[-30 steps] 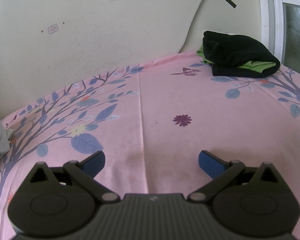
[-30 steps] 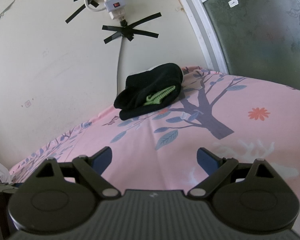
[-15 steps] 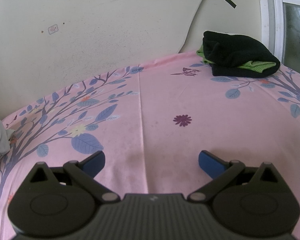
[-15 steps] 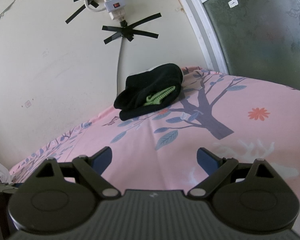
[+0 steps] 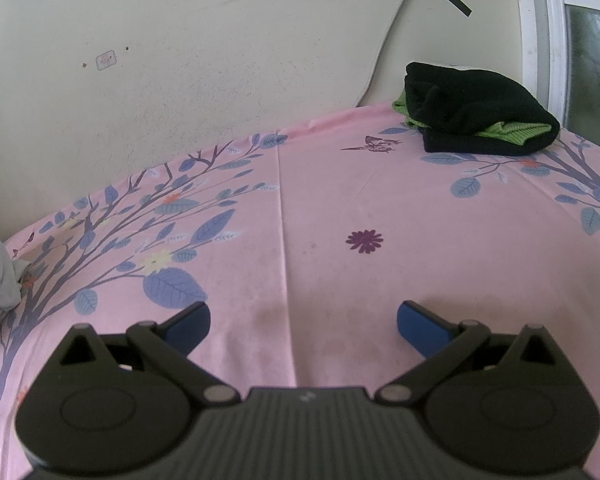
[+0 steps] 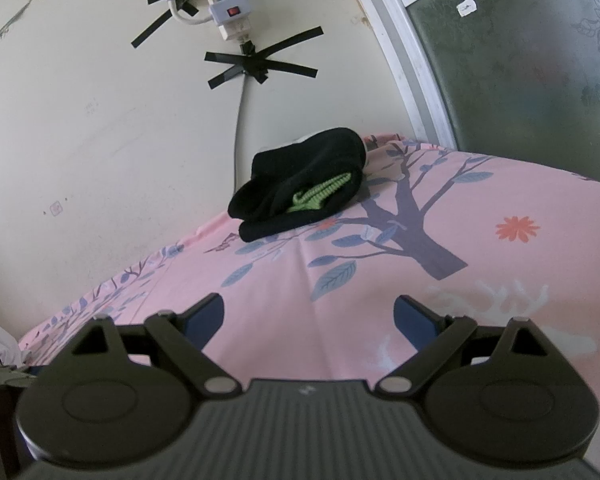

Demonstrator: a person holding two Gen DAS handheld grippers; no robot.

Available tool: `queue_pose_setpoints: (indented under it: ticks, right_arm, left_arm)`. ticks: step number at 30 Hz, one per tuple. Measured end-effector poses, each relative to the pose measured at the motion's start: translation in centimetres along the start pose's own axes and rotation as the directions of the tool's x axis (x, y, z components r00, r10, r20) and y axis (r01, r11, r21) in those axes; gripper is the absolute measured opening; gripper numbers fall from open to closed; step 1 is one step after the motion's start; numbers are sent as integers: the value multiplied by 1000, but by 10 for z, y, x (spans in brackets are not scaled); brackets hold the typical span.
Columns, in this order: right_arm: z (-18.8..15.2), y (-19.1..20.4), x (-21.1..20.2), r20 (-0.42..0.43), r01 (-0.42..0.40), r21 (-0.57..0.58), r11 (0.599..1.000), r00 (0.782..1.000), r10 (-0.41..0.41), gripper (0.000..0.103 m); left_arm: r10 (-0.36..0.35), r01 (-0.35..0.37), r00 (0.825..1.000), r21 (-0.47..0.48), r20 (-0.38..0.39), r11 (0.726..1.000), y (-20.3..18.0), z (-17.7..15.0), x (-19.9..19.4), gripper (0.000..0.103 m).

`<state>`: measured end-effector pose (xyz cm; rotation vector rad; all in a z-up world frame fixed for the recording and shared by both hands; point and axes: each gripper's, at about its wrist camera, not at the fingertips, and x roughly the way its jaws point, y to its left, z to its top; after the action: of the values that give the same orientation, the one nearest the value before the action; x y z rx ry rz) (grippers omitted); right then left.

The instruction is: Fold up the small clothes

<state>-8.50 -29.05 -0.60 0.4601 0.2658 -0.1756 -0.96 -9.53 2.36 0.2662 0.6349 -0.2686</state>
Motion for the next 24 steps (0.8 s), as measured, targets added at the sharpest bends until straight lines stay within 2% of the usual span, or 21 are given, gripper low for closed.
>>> queue_pose_setpoints:
  ticks: [24]
  right_arm:
    - [0, 0, 0, 1, -1, -1, 1000, 1000, 1, 89]
  left_arm:
    - [-17, 17, 1000, 8, 15, 1000, 4, 1, -2, 103]
